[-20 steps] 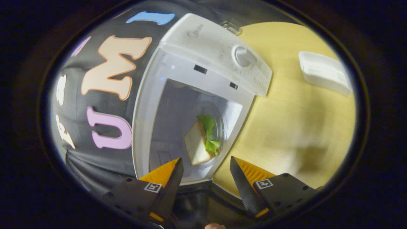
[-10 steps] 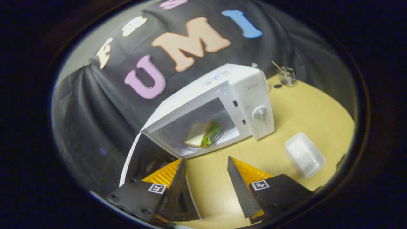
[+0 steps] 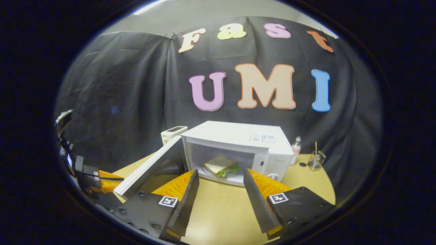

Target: Open the microwave oven with the left hand, put the food in, and close the microwave oven.

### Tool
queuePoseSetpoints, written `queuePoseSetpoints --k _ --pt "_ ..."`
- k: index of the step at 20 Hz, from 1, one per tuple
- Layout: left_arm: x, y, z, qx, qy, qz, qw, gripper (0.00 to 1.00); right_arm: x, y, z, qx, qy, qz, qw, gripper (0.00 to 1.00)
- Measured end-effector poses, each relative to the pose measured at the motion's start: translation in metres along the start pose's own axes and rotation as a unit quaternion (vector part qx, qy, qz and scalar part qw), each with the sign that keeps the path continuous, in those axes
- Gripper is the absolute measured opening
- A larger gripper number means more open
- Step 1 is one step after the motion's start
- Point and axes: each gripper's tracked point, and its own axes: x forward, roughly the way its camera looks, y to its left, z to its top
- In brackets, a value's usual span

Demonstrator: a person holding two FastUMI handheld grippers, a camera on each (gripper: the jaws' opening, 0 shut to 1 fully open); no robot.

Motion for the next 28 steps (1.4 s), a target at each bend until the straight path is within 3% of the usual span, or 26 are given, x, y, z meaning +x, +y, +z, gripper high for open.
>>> queuePoseSetpoints --k 2,3,7,14,28 --pt "0.007 -0.006 0.003 -0.007 0.005 0.002 1.000 0.00 -0.007 -0.008 0.021 -0.023 -0.030 -0.006 0.999 0.71" --pt "0.010 -0.009 0.005 -0.015 0.003 0.002 1.000 0.00 -0.011 -0.014 0.031 -0.034 -0.043 -0.013 0.998 0.87" --pt "0.019 -0.022 0.014 -0.029 0.004 0.002 1.000 0.00 -0.021 -0.051 0.046 -0.053 -0.071 -0.053 0.995 0.96" --pt "0.041 -0.050 0.030 -0.032 0.005 -0.004 0.999 0.00 -0.052 -0.126 0.059 -0.038 -0.085 -0.117 0.989 0.96" --pt "0.096 -0.116 0.058 0.001 0.002 -0.054 0.999 0.00 -0.101 -0.198 0.046 -0.017 -0.076 -0.188 0.979 0.96"
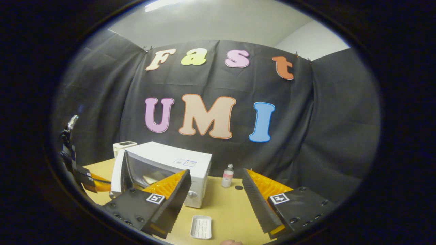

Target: Open the microwave oven with the left hand, put the food in, and close the microwave oven.

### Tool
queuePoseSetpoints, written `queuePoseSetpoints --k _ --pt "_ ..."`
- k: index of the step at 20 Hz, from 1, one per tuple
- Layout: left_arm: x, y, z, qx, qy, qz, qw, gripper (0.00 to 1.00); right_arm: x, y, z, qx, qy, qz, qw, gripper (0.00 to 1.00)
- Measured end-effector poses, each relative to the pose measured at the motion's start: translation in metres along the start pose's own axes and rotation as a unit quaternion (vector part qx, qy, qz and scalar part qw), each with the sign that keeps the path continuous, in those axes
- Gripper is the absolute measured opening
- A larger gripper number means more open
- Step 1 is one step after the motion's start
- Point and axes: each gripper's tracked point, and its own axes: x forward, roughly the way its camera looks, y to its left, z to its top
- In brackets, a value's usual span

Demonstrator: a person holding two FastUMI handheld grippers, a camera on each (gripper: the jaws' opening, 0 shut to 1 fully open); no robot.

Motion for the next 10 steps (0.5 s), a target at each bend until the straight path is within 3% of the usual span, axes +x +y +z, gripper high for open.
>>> queuePoseSetpoints --k 10 --pt "0.059 -0.008 0.015 -0.029 0.011 -0.005 1.000 0.00 -0.022 -0.041 -0.004 0.012 0.004 -0.050 0.999 0.96"
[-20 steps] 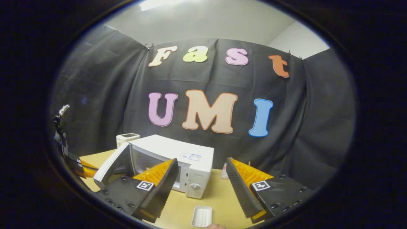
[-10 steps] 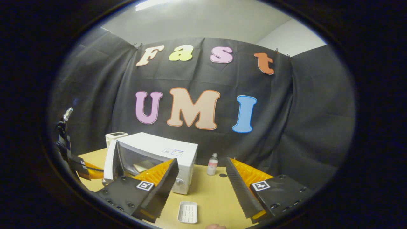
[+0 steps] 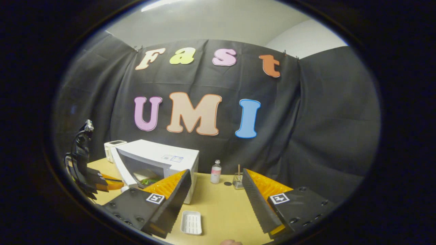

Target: Open the microwave oven with the left hand, put the food in, and close the microwave oven.

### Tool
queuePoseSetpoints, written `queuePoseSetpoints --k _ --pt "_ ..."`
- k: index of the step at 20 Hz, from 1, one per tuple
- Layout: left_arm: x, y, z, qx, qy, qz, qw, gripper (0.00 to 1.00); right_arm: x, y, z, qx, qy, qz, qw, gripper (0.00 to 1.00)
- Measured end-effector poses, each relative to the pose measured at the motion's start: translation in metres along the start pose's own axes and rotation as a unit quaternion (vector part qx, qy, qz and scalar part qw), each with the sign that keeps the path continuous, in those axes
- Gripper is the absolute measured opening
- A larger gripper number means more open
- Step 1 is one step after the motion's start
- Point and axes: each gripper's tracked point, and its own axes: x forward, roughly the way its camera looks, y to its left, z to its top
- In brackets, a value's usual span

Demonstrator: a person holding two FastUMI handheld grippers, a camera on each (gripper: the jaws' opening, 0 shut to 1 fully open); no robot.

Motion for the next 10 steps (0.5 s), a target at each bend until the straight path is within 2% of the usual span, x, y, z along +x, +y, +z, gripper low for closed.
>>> queuePoseSetpoints --k 6,10 --pt "0.032 -0.002 0.021 0.000 -0.010 -0.005 1.000 0.01 -0.006 -0.021 -0.007 0.020 0.003 -0.027 0.999 0.95" --pt "0.055 -0.001 0.032 0.027 -0.015 0.000 1.000 0.00 -0.006 -0.037 -0.003 0.020 -0.004 -0.042 0.999 0.96"
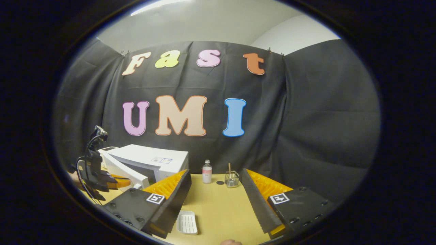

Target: Open the microwave oven with the left hand, put the food in, and close the microwave oven.

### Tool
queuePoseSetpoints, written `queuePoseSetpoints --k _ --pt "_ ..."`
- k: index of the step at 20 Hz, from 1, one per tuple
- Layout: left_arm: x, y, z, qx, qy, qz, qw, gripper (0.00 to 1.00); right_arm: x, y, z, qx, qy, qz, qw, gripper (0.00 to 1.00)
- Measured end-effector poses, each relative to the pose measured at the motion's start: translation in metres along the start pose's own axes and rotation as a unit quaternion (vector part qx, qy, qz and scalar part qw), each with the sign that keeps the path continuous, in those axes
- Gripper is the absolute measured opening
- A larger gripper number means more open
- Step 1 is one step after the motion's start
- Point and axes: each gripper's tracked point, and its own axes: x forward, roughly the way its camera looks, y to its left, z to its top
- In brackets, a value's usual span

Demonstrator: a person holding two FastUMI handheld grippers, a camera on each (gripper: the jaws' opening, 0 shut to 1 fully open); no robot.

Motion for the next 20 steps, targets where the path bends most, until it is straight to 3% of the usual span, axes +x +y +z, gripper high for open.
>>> queuePoseSetpoints --k 14,20 --pt "0.057 0.004 0.022 0.001 0.002 0.017 1.000 0.00 -0.002 -0.010 0.000 -0.001 -0.004 -0.002 1.000 0.96" --pt "0.071 -0.020 0.027 -0.007 0.004 -0.017 1.000 0.02 -0.001 -0.017 -0.004 0.009 -0.003 -0.012 1.000 0.96"
